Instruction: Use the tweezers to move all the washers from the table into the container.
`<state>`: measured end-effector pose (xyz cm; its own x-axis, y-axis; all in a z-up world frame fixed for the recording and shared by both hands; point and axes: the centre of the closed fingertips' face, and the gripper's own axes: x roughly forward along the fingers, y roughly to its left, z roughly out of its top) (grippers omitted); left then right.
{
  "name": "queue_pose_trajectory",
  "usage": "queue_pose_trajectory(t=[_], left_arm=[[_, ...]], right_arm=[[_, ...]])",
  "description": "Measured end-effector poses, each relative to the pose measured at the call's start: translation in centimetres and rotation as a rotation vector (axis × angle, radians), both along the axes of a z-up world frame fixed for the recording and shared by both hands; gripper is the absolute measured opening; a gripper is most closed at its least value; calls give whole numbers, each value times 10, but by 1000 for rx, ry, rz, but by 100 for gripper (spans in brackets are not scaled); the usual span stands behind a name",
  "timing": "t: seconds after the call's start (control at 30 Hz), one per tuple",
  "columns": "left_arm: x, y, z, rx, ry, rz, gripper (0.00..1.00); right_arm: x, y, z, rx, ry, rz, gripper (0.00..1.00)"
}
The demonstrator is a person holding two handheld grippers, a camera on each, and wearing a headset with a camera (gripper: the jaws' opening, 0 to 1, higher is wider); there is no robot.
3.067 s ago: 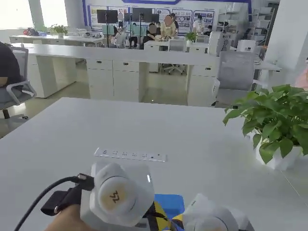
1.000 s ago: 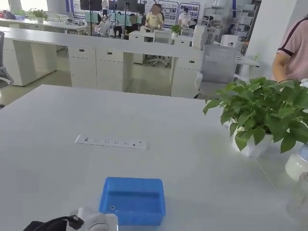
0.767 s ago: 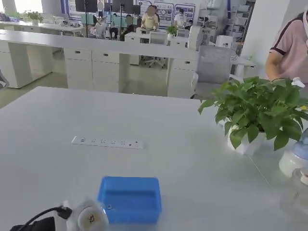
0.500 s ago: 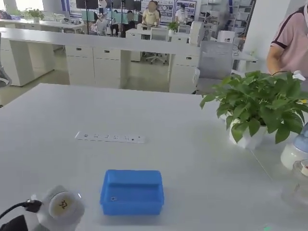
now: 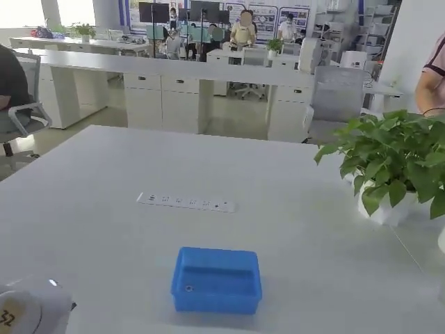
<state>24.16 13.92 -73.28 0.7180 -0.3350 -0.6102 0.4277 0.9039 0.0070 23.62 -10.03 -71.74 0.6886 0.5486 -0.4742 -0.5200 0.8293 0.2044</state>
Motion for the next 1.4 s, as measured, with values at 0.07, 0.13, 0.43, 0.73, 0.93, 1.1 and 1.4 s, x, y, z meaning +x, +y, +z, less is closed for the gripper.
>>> queue_pose_trajectory(t=[0.07, 0.13, 0.43, 0.73, 0.93, 1.1, 1.4], left_arm=[[-1, 5, 7, -10, -31, 41, 99], [-2, 8, 14, -27, -78, 75, 99], [-6, 26, 23, -17, -143, 157, 99], [-11, 38, 31, 15, -169, 216, 99], [-15, 33, 36, -60, -170, 247, 99], [-18, 36, 34, -29, -157, 246, 99], [-21, 37, 19, -5, -102, 266, 99]], right_arm=[[-1, 0, -4, -17, 5, -1, 96], [-2, -1, -5, -30, 6, -3, 96], [0, -7, -10, -59, 6, -21, 99], [-2, -8, -13, -60, 9, -28, 99], [-3, -7, -12, -50, 6, -26, 99], [-5, -6, -13, -48, 17, -21, 99], [-5, -8, -17, -34, 39, -35, 98]])
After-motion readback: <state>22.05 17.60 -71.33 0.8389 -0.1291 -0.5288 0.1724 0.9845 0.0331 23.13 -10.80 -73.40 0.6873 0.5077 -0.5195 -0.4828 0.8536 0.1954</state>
